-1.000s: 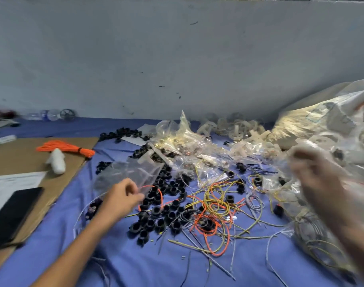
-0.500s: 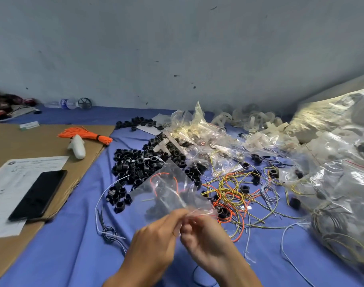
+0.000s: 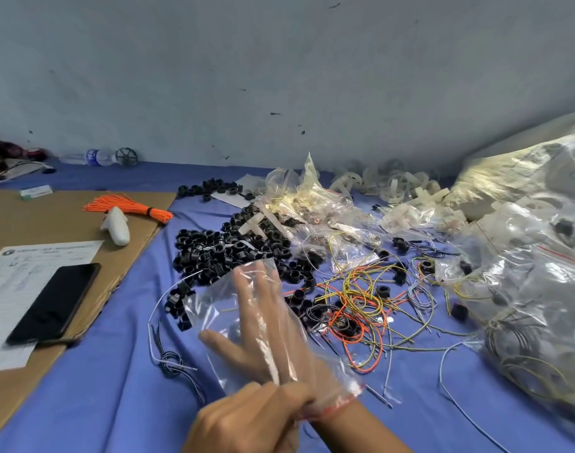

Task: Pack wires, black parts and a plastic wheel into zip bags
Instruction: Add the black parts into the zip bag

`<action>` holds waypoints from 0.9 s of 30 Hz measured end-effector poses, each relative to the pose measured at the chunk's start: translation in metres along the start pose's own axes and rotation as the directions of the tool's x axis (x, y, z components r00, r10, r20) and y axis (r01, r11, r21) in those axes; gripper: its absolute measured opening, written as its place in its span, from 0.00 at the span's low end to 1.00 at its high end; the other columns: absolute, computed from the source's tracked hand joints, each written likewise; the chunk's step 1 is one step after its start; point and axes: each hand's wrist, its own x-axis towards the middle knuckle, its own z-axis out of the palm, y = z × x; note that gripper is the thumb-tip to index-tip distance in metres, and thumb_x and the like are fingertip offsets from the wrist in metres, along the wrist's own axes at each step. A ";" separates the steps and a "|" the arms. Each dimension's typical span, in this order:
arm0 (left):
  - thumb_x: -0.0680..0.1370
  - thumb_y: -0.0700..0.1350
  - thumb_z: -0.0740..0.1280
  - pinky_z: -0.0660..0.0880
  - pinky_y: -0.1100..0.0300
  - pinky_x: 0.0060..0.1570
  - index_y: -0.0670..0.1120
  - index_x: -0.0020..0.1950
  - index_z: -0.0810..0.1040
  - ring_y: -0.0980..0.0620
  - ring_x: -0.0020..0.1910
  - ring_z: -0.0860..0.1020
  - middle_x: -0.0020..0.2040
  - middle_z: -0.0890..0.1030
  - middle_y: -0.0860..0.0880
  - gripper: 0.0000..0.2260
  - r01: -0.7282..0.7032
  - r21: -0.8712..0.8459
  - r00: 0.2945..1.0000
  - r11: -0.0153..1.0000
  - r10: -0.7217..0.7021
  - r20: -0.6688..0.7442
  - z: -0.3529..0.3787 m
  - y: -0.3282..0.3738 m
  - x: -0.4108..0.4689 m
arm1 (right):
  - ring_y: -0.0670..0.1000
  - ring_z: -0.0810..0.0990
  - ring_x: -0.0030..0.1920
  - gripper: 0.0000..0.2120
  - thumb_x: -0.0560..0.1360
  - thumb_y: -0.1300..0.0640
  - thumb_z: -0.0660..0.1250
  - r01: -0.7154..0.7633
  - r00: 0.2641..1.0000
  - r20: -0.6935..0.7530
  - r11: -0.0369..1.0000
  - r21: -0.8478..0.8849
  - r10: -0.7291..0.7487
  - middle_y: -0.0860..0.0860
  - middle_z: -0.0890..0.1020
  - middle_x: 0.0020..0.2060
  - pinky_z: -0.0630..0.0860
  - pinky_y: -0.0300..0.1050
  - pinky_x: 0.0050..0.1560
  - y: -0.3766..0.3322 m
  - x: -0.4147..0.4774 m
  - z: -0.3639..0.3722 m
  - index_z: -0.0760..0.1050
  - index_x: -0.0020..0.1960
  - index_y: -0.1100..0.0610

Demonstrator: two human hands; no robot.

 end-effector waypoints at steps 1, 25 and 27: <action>0.79 0.41 0.60 0.72 0.74 0.34 0.56 0.52 0.82 0.68 0.36 0.76 0.36 0.74 0.61 0.13 -0.026 -0.036 0.986 0.999 0.019 -0.168 0.010 -0.007 -0.004 | 0.54 0.42 0.79 0.45 0.75 0.28 0.53 -0.097 0.993 0.062 0.995 -0.025 0.099 0.57 0.51 0.79 0.51 0.54 0.77 0.002 0.002 0.010 0.44 0.80 0.54; 0.75 0.47 0.57 0.73 0.52 0.23 0.59 0.65 0.77 0.40 0.32 0.76 0.41 0.74 0.51 0.21 0.474 -0.033 0.811 0.880 -0.451 -0.373 0.110 -0.081 0.001 | 0.60 0.74 0.60 0.19 0.77 0.63 0.62 -0.243 0.845 0.284 0.799 -0.550 0.453 0.55 0.76 0.63 0.76 0.56 0.54 0.237 -0.011 -0.087 0.73 0.67 0.53; 0.76 0.46 0.57 0.73 0.53 0.24 0.59 0.65 0.79 0.41 0.30 0.75 0.39 0.76 0.51 0.21 0.487 -0.048 0.797 0.872 -0.467 -0.383 0.115 -0.082 -0.002 | 0.59 0.76 0.55 0.12 0.77 0.57 0.64 -0.261 0.845 0.277 0.804 -0.534 0.458 0.55 0.78 0.57 0.76 0.53 0.50 0.242 -0.009 -0.086 0.74 0.61 0.55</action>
